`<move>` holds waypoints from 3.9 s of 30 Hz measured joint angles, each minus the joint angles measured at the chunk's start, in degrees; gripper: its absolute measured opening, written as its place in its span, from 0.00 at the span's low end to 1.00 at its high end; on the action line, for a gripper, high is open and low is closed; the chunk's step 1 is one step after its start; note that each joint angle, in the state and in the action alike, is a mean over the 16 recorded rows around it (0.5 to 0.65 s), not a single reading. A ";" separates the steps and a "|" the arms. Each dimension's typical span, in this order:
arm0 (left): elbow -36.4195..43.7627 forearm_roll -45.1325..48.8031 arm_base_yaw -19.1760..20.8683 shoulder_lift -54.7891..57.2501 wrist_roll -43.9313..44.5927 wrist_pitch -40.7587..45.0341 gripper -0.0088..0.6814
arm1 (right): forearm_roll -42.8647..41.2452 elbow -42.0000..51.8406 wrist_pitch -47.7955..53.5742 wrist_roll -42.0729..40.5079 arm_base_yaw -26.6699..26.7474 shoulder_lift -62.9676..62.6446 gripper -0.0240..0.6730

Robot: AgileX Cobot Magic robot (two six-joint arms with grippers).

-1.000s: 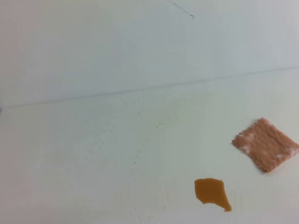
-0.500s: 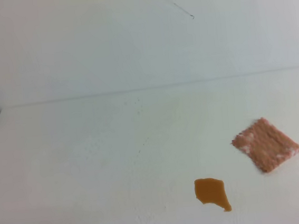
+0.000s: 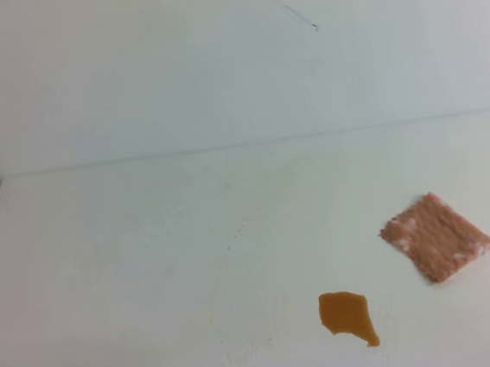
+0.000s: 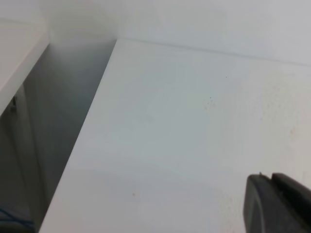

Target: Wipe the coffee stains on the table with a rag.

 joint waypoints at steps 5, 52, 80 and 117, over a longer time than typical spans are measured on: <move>0.00 0.00 0.00 0.00 0.00 0.00 0.01 | -2.86 0.00 -10.71 -0.93 0.00 0.00 0.03; 0.00 0.00 0.00 0.00 0.07 0.00 0.01 | 22.18 -50.56 12.64 -19.59 4.75 77.84 0.34; 0.00 0.00 0.00 0.00 0.07 0.00 0.01 | 20.66 -70.24 10.80 -25.53 14.59 115.58 0.47; 0.00 0.00 0.00 0.00 0.07 0.00 0.01 | 39.36 -71.36 13.37 -30.07 32.51 115.94 0.03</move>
